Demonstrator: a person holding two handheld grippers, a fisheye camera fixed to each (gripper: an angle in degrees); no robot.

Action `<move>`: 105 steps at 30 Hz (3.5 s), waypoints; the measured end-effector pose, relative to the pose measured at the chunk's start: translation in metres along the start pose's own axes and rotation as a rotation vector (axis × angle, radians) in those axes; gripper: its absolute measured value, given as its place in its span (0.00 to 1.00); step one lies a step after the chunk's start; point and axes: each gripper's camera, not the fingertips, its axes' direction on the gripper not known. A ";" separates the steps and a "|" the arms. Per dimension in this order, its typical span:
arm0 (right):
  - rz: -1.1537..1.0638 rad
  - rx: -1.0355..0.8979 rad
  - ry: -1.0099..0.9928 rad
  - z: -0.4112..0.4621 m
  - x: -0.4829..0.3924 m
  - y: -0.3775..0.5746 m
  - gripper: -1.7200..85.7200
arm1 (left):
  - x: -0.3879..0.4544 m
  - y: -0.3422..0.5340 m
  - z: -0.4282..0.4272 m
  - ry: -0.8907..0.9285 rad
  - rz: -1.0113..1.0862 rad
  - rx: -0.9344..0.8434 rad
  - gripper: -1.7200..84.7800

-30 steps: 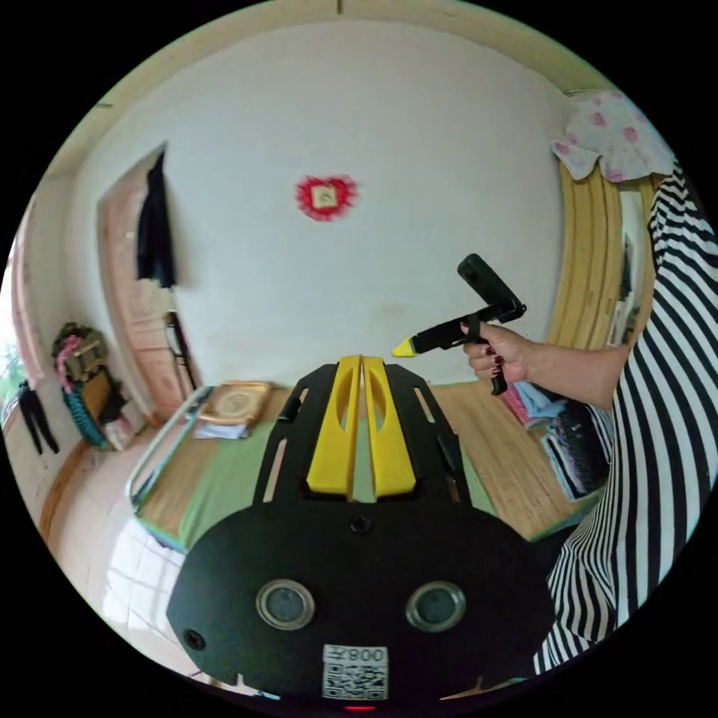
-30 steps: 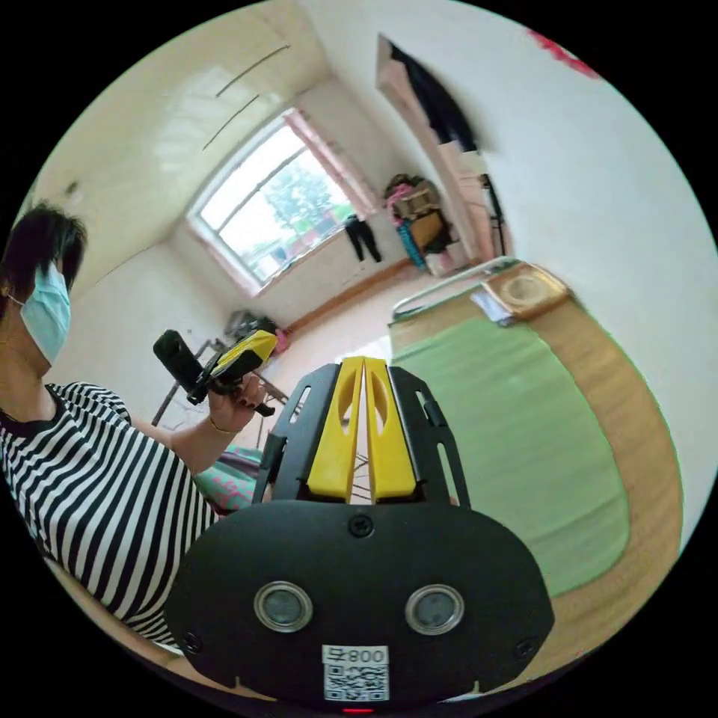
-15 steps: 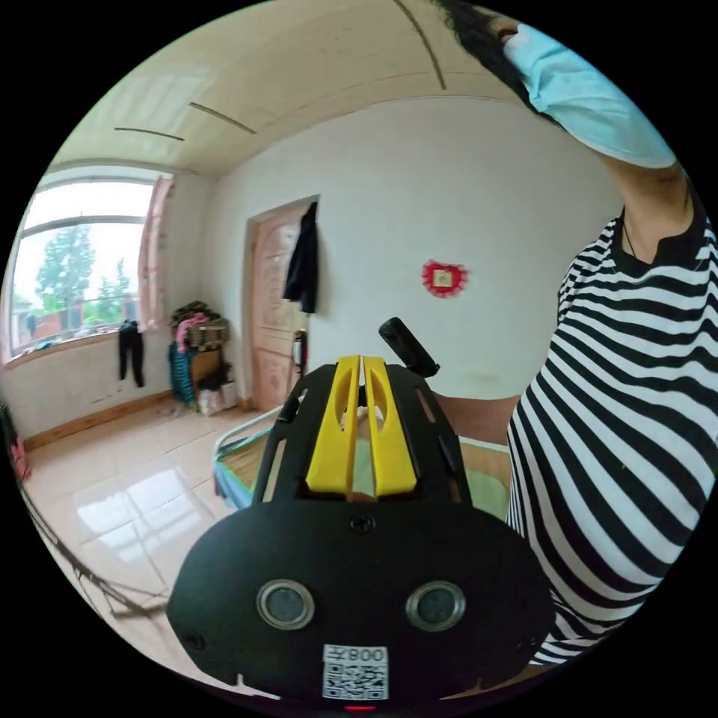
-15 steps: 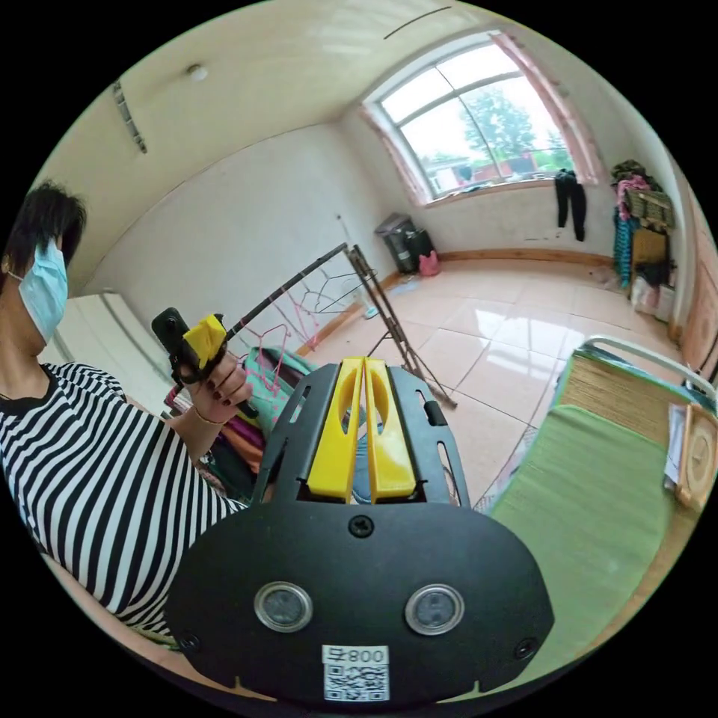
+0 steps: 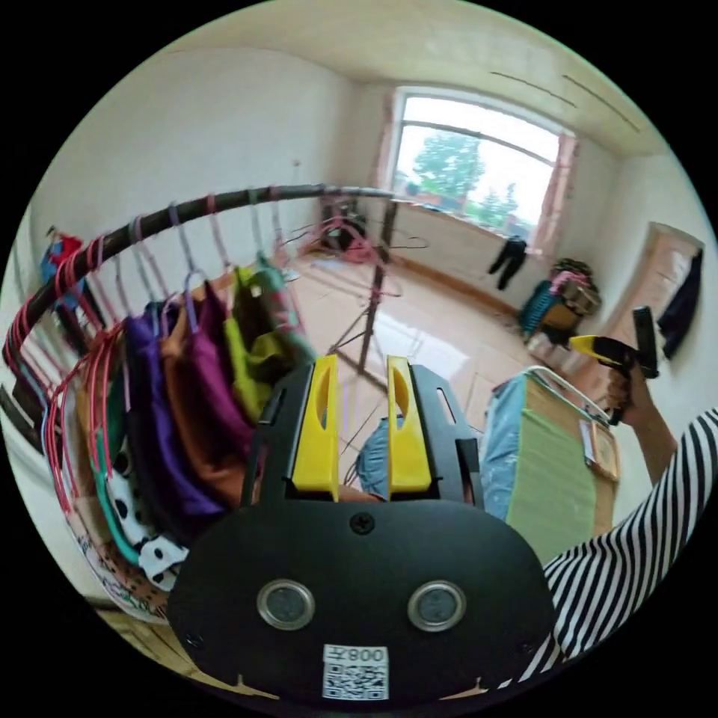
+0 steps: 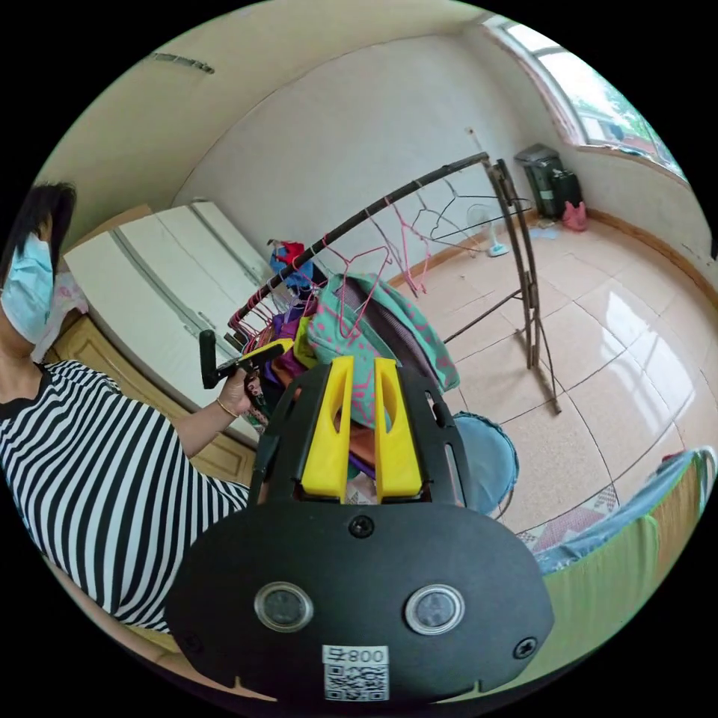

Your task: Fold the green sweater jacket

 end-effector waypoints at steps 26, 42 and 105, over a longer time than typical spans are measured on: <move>-0.293 -0.382 -0.268 0.447 0.335 -0.129 0.10 | -0.107 0.032 0.180 0.068 -0.263 -0.189 0.06; -0.182 -0.489 -0.442 0.722 0.439 -0.160 0.12 | -0.097 0.131 0.179 0.047 -0.236 -0.140 0.05; 0.135 -0.590 -0.802 0.761 0.553 0.022 0.11 | -0.143 0.374 0.197 0.312 -0.309 -0.189 0.05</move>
